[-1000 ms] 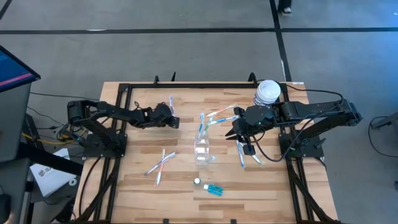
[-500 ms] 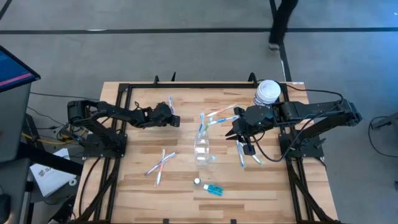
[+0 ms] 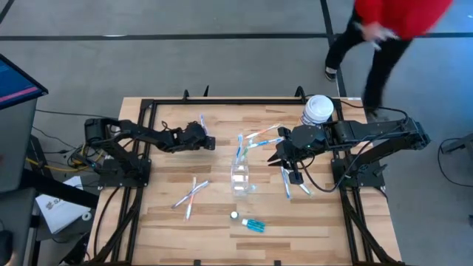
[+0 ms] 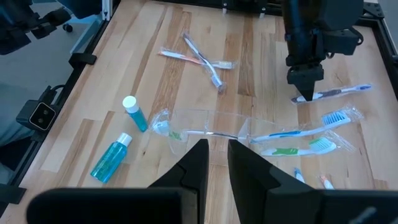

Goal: Pick & Place toothbrushing station
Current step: Put the top violet toothbrush into the transparent organizer

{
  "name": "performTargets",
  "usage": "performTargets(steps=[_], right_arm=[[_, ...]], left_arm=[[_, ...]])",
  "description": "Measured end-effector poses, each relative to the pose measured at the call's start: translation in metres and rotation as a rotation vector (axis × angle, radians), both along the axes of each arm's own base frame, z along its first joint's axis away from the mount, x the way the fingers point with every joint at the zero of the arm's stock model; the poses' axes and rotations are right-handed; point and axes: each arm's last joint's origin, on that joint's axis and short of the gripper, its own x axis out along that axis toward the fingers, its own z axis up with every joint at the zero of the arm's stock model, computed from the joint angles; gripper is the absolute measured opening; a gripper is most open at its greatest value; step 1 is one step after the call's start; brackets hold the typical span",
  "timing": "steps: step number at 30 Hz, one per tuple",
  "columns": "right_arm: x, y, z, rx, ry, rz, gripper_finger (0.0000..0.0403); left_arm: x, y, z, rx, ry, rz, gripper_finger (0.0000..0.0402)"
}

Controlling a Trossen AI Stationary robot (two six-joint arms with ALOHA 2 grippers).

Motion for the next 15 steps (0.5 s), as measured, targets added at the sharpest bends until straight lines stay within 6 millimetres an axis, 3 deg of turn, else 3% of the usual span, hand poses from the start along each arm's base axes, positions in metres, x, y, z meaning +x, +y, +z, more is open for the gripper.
performTargets(steps=[8,15], right_arm=[[-0.0002,0.0,-0.0003,-0.001,0.004,0.0,0.0052],[-0.0002,0.0,-0.0003,-0.001,0.004,0.0,0.0052]], left_arm=[[0.0013,0.0011,0.0006,0.016,-0.022,0.005,0.0155],[0.0009,0.001,0.0,0.012,-0.019,0.006,0.0102]])
